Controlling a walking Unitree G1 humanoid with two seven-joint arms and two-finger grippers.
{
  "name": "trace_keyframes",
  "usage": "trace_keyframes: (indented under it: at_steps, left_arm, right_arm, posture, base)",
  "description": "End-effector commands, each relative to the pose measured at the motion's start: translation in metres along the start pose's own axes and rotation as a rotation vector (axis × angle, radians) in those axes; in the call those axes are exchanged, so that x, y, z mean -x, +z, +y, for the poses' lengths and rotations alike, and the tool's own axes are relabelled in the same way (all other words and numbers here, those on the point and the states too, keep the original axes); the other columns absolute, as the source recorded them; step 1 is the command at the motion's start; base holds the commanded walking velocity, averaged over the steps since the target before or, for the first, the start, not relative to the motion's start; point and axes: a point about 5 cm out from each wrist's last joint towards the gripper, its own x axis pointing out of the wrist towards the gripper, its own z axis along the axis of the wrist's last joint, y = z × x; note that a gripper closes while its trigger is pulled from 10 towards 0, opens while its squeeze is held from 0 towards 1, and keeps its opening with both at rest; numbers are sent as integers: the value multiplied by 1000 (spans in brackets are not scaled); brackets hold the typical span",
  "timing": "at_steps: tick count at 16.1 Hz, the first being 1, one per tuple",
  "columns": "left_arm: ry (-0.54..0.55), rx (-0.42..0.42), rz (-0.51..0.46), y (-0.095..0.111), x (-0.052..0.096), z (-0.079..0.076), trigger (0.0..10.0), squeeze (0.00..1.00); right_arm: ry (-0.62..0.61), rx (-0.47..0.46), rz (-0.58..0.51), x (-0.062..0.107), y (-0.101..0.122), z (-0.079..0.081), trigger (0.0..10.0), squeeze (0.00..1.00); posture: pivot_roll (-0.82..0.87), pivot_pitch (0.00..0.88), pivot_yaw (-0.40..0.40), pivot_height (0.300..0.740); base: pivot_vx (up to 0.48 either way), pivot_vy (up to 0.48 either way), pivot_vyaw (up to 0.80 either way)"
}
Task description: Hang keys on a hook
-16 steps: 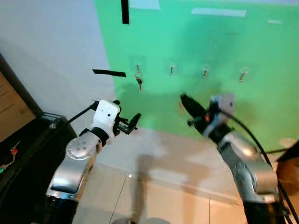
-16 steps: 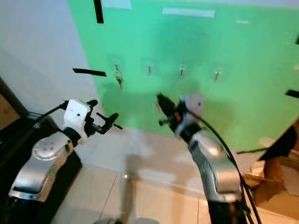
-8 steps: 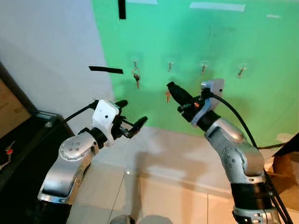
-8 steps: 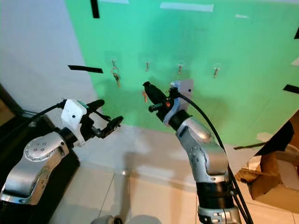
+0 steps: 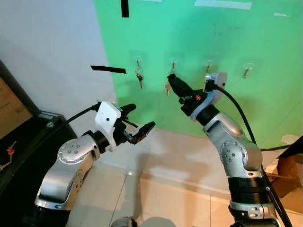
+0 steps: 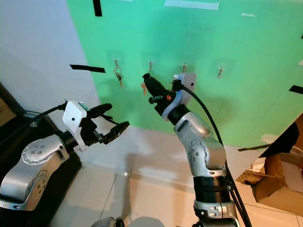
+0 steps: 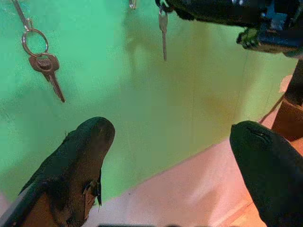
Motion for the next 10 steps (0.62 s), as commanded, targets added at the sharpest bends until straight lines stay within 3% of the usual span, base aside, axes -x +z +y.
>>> trace_keyframes:
  at_steps: [1, 10]
  left_arm:
    - [-18, 2, 8, 1, 3, -1, 10000, 0]
    - [-26, 9, 16, 2, 3, -2, 10000, 0]
  right_arm:
    - [14, -12, -23, -7, 5, 1, 10000, 0]
    - [-16, -60, -63, -20, 8, -5, 10000, 0]
  posture:
    - [10, 0, 64, 740]
    - [9, 0, 69, 740]
  base:
    - [0, 0, 0]
    - [0, 0, 0]
